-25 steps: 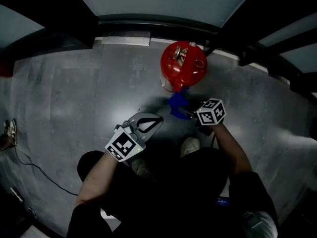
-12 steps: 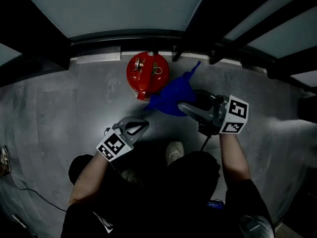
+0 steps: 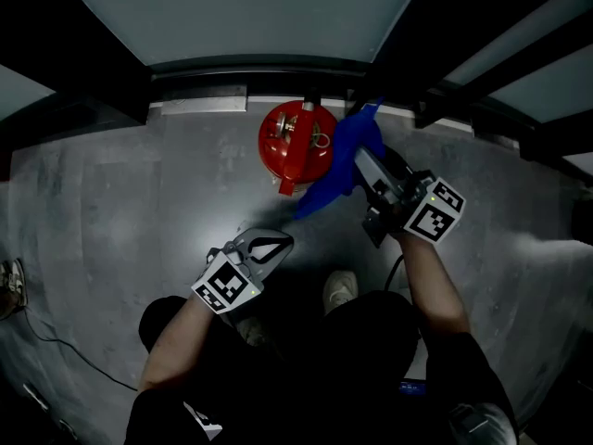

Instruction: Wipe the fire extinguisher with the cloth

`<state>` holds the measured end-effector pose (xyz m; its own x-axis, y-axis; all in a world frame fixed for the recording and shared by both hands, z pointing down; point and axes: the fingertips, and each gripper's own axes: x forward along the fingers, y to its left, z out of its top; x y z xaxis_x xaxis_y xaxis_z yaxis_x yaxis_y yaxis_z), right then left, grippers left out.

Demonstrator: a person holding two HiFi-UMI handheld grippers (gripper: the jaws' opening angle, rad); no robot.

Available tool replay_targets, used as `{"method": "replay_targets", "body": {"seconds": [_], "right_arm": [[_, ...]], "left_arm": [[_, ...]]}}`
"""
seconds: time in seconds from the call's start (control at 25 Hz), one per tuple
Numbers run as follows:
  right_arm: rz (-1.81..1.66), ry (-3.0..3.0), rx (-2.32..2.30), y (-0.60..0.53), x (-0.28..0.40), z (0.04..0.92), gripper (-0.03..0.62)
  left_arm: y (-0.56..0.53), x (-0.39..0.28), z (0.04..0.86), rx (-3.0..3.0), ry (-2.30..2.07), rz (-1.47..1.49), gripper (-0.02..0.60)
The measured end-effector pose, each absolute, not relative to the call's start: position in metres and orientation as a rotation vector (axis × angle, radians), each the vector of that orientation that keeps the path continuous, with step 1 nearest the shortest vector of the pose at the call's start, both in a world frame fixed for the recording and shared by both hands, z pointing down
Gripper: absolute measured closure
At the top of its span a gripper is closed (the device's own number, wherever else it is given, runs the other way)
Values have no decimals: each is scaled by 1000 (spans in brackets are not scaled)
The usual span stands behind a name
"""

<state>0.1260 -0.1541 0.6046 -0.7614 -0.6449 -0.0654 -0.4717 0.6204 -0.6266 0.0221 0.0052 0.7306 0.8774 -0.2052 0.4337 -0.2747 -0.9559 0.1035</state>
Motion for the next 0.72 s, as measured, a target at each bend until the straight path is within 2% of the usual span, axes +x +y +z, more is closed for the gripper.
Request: {"method": "replay_targets", "body": {"seconds": [0.72], "right_arm": [[-1167, 2524, -1149, -147, 130, 734, 531]], "left_arm": [[9, 15, 747, 2844, -385, 703, 575]]}}
